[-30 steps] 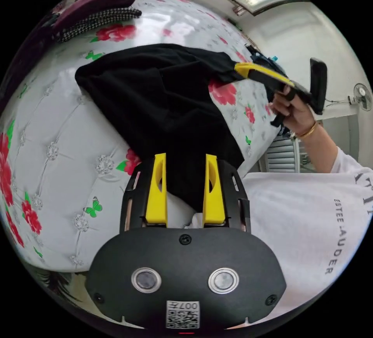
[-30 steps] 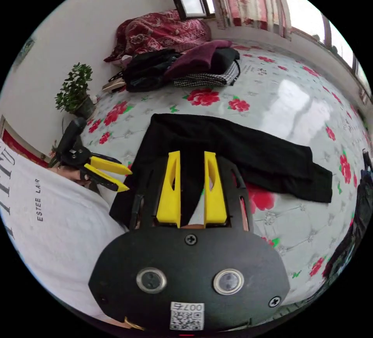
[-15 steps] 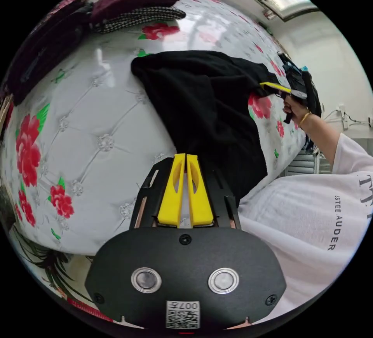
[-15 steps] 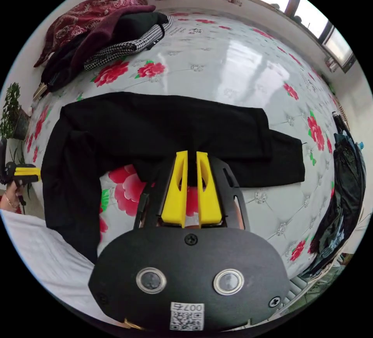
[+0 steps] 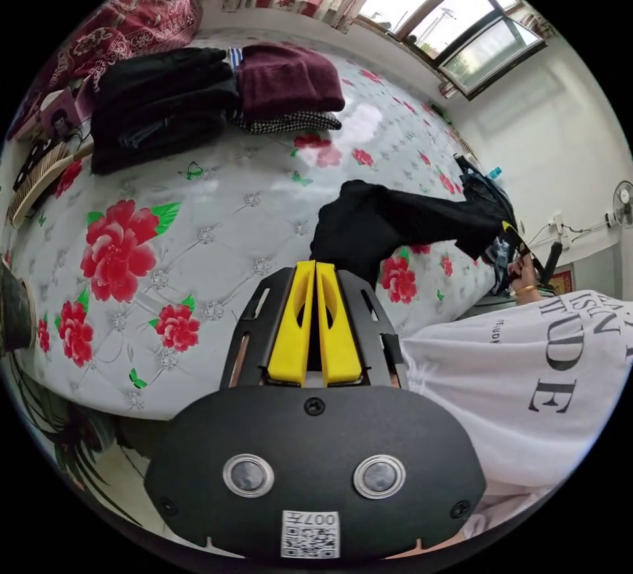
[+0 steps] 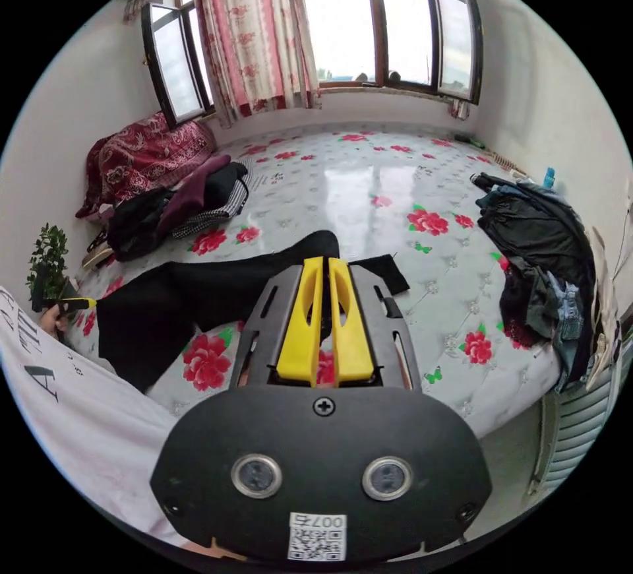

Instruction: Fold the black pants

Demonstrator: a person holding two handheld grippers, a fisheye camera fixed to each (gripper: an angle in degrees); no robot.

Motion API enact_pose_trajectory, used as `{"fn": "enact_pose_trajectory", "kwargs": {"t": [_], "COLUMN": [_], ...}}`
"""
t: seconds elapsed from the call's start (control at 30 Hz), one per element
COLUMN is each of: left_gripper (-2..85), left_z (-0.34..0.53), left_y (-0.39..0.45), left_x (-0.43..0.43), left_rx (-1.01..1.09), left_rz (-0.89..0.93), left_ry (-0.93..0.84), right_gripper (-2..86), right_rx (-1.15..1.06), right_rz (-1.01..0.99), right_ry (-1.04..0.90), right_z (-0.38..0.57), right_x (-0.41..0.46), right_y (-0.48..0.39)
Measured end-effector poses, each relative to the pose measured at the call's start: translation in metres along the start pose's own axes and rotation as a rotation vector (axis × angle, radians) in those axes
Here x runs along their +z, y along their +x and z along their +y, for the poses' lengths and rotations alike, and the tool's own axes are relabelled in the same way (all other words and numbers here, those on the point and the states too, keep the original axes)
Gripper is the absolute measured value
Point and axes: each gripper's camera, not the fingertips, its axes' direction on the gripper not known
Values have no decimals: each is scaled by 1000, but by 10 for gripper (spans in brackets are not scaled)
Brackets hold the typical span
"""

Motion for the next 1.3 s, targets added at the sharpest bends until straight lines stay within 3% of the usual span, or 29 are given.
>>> {"fn": "enact_pose_trajectory", "kwargs": {"t": [0.17, 0.27, 0.37, 0.5, 0.6, 0.8, 1.0, 1.07, 1.2, 1.3], "left_gripper": [-9, -8, -3, 42, 74, 89, 124, 124, 61, 34], "left_z": [-34, -68, -89, -91, -57, 2, -30, -36, -46, -43], "left_y": [1, -43, -63, -16, 20, 41, 57, 67, 84, 79], "left_x": [-19, -17, -14, 9, 29, 50, 99, 119, 100, 57], "left_rx": [68, -235, -408, -289, -191, -213, -161, -143, -132, -168], "left_rz": [45, -17, 82, 59, -57, -168, -242, -332, -390, -256], "left_ry": [-43, 65, 203, 132, 37, -108, -243, -291, -271, -196], "right_gripper": [-2, -2, 1, 18, 37, 68, 65, 50, 9, 1], "right_rx": [-25, -15, 60, 5, -90, -181, -266, -234, -209, -198], "right_rz": [-56, -56, -46, -106, -119, -39, -8, 1, 52, 42], "right_ry": [43, 37, 68, -150, -146, -411, -638, -540, -596, -470], "right_z": [-48, -95, -137, -141, -97, -16, 6, 11, 8, -9], "right_x": [-23, 17, 71, 141, 150, 185, 245, 243, 243, 212], "right_y": [1, -8, -16, -41, -55, -48, -56, -60, -70, -72]}}
